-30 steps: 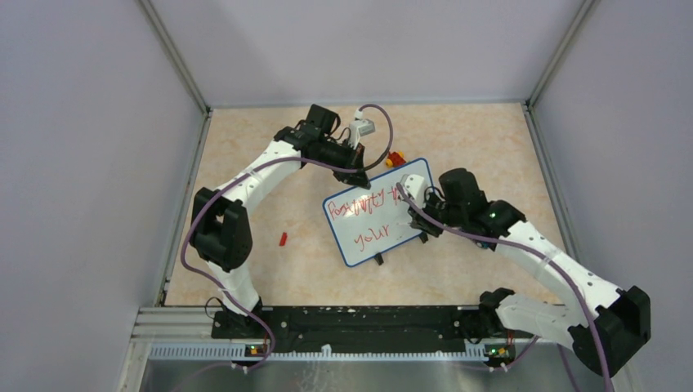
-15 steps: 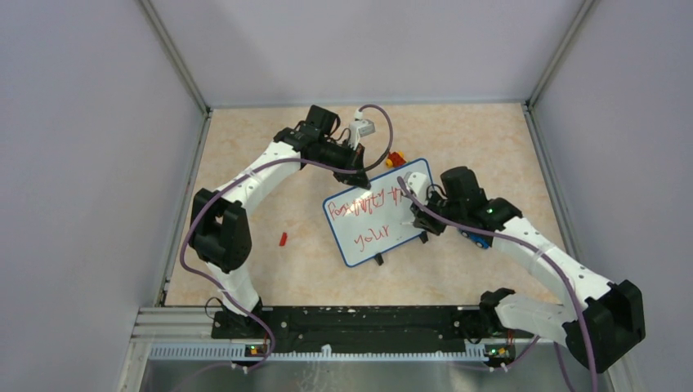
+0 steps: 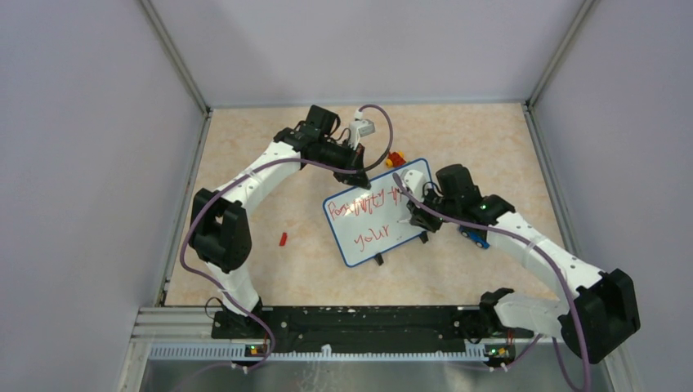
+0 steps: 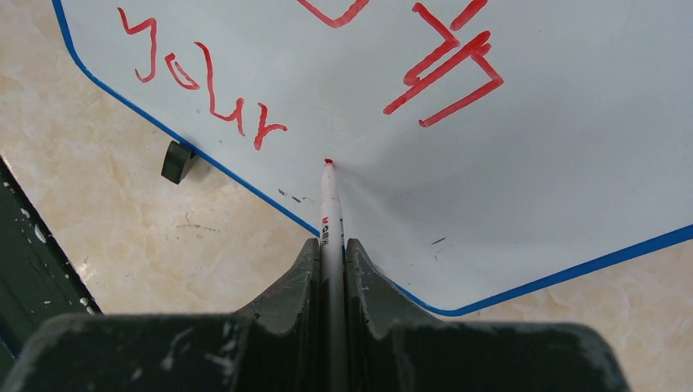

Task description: Write a sentence on the whiteboard

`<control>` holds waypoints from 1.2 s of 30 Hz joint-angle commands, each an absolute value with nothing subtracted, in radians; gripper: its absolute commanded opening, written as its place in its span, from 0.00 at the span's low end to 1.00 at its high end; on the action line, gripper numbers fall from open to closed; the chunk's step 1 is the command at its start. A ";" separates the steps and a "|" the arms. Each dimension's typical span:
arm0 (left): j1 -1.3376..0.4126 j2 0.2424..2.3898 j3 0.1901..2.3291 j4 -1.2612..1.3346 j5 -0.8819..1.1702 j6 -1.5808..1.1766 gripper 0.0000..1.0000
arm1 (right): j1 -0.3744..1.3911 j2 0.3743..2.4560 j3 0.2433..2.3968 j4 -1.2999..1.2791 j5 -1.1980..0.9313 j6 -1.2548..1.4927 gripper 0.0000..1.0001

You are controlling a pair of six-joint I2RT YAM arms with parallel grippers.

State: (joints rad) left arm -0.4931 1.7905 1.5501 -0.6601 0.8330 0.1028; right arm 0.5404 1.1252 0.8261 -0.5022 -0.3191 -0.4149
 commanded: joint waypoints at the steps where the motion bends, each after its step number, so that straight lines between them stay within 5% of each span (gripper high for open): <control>1: -0.523 1.784 1.525 -0.672 0.819 0.131 0.00 | 0.536 1.146 0.885 -0.451 -0.329 -0.398 0.00; 36: -0.523 1.790 1.523 -0.673 0.816 0.138 0.00 | 0.587 1.117 0.821 -0.496 -0.247 -0.463 0.00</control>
State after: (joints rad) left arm -0.4931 1.7905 1.5482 -0.6571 0.8303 0.0994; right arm 0.5869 1.1397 0.8249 -0.5125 -0.2863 -0.4366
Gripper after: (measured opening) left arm 0.025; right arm 0.089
